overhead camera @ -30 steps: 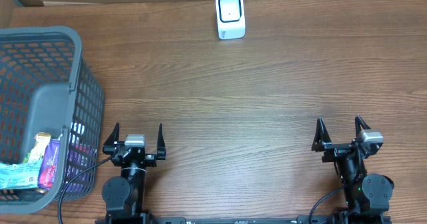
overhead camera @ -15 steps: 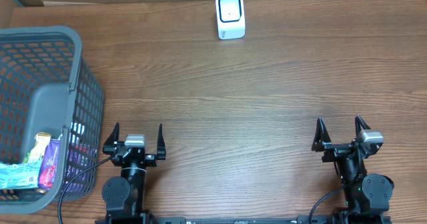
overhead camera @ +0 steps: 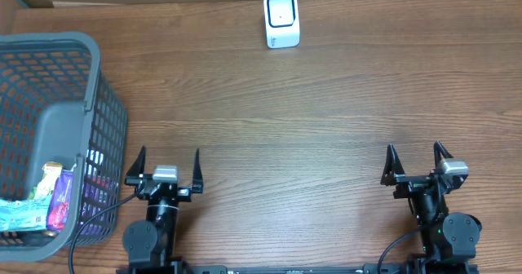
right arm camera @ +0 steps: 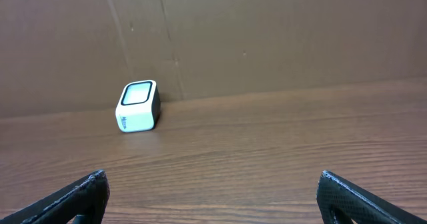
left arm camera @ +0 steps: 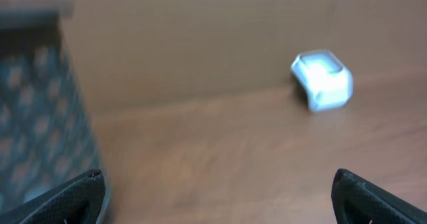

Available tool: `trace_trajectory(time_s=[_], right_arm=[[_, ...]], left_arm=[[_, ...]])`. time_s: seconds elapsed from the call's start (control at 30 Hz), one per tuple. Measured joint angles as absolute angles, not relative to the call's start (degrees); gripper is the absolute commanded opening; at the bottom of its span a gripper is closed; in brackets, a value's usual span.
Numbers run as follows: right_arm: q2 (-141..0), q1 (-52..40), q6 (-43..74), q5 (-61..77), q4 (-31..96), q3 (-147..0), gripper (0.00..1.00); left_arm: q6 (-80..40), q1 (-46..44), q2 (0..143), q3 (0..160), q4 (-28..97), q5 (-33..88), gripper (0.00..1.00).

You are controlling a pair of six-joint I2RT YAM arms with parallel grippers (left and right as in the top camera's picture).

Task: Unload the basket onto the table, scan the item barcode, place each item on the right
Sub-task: 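Reach the left gripper into the grey basket toward the items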

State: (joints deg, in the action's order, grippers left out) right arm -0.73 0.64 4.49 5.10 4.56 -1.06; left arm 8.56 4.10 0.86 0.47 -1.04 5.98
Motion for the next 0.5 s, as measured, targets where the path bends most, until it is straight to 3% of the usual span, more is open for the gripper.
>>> trace_trajectory(time_s=[0.3, 0.5], right_arm=[[-0.9, 0.7, 2.6, 5.3, 13.0, -9.8, 1.00], [-8.8, 0.7, 1.6, 6.2, 22.7, -28.6, 1.00]], left_arm=[[7.9, 4.1, 5.5, 7.7, -0.7, 12.9, 1.00], [7.9, 4.1, 25.7, 33.2, 10.1, 14.0, 1.00]])
